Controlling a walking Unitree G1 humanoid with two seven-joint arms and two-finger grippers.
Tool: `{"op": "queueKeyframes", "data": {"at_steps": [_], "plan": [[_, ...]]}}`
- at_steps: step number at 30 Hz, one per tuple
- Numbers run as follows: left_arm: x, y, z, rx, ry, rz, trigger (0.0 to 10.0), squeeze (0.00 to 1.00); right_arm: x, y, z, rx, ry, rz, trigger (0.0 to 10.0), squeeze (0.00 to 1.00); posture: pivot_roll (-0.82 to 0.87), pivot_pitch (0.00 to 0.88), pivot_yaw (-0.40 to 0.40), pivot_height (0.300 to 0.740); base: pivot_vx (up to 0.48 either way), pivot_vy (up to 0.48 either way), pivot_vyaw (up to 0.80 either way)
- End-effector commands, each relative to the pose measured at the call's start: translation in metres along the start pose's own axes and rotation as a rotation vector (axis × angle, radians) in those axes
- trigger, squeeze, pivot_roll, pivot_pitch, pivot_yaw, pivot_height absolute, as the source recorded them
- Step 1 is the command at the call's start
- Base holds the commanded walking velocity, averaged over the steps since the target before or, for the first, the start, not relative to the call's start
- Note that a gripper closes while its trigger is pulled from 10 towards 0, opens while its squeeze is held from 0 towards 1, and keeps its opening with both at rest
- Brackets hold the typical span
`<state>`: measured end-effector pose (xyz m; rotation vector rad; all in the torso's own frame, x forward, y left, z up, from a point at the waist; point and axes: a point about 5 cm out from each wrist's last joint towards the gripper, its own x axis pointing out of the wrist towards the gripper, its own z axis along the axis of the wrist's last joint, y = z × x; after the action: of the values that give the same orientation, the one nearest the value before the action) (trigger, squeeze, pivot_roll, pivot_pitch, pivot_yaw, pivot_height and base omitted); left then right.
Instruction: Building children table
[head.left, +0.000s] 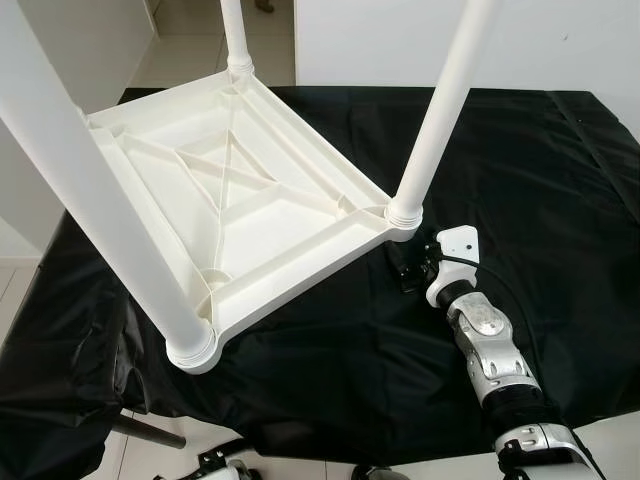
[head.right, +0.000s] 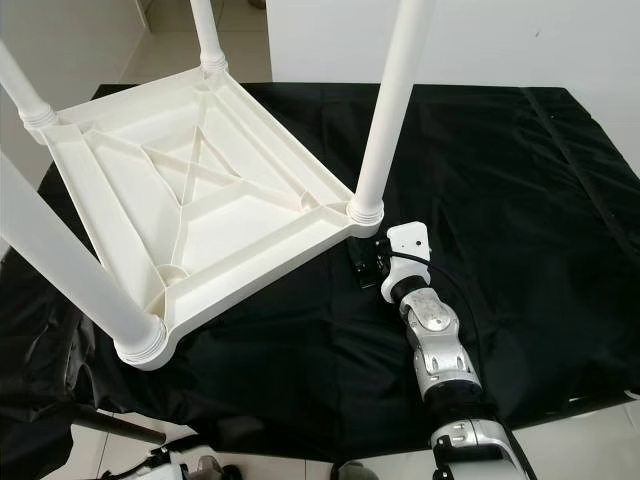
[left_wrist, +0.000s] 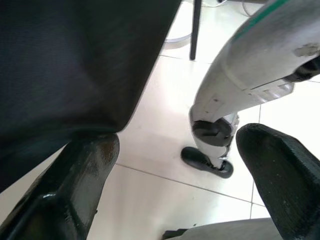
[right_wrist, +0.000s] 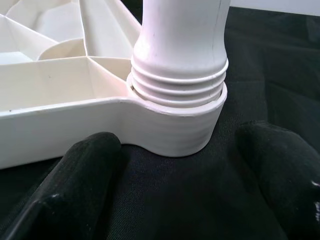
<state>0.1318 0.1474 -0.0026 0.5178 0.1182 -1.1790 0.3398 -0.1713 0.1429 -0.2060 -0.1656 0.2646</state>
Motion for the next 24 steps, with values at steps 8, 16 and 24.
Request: {"op": "queueKeyframes", "data": {"at_steps": [8,16,24], "plan": [[0.001,-0.034,-0.015,-0.029,0.044,-0.14,10.0,0.0,0.003,0.007,-0.005,-0.008,0.016,0.035,10.0,0.0,0.13,0.174,0.014,0.74,0.0,0.0,0.0],[0.0,-0.033,-0.023,-0.035,0.056,-0.134,10.0,0.0,0.004,0.009,-0.008,-0.013,0.018,0.049,10.0,0.0,0.14,0.165,0.004,0.74,0.0,0.0,0.0],[0.003,-0.034,-0.017,-0.006,0.008,-0.136,10.0,0.0,0.007,0.012,-0.01,-0.018,0.018,0.066,10.0,0.0,0.16,0.162,-0.005,0.74,0.0,0.0,0.0]]}}
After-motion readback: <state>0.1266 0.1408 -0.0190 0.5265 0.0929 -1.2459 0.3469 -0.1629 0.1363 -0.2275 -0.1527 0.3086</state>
